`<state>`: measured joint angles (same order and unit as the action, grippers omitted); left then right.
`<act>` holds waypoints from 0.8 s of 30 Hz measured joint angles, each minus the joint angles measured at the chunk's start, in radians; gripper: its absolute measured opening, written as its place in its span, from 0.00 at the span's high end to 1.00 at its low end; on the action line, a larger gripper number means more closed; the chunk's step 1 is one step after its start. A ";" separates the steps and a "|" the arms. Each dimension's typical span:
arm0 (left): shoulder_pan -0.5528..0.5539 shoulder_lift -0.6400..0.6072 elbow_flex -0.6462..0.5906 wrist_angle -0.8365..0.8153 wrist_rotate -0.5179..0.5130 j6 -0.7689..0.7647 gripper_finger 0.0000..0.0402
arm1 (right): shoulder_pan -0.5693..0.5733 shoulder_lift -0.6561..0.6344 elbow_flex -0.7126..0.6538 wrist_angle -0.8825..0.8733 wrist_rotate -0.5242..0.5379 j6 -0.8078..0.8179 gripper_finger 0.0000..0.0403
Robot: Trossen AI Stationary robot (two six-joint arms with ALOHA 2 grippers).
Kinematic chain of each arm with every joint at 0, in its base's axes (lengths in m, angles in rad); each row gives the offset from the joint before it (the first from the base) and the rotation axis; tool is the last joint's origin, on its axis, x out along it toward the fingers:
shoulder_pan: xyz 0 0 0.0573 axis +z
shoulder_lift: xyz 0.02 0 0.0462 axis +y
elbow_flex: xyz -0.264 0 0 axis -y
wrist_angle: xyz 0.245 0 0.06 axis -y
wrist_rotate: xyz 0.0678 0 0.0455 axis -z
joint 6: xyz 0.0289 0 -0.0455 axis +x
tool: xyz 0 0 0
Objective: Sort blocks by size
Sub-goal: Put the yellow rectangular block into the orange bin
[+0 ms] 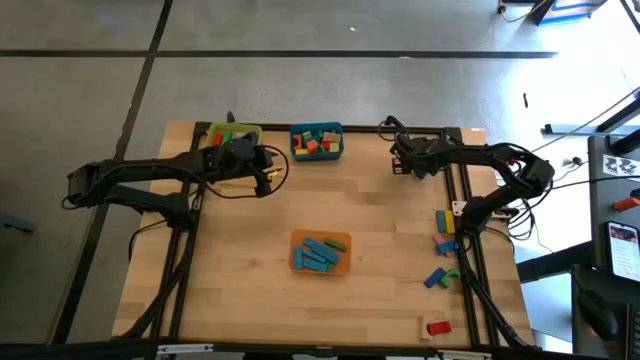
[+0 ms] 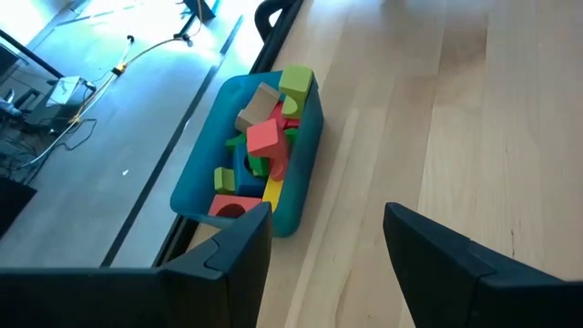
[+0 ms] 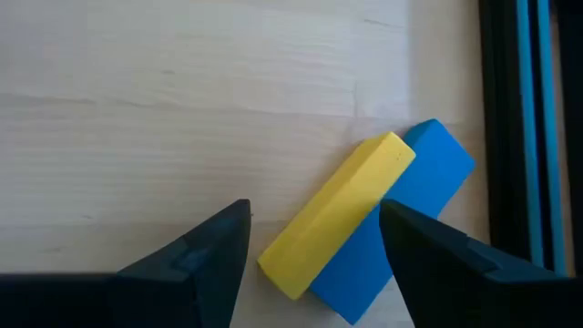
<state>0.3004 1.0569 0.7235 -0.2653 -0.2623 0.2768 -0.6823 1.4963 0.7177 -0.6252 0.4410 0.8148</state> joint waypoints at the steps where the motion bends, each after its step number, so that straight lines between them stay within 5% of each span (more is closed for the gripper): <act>1: 0.000 0.000 0.000 0.000 0.000 0.000 0.51 | 0.000 0.000 0.000 -0.007 0.001 0.002 0.39; 24: 0.000 0.000 0.000 -0.001 0.000 0.003 0.51 | 0.002 0.077 0.000 0.131 -0.013 -0.019 0.39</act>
<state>0.3006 1.0569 0.7235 -0.2660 -0.2624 0.2798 -0.6807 1.5734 0.7181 -0.4941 0.4278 0.7961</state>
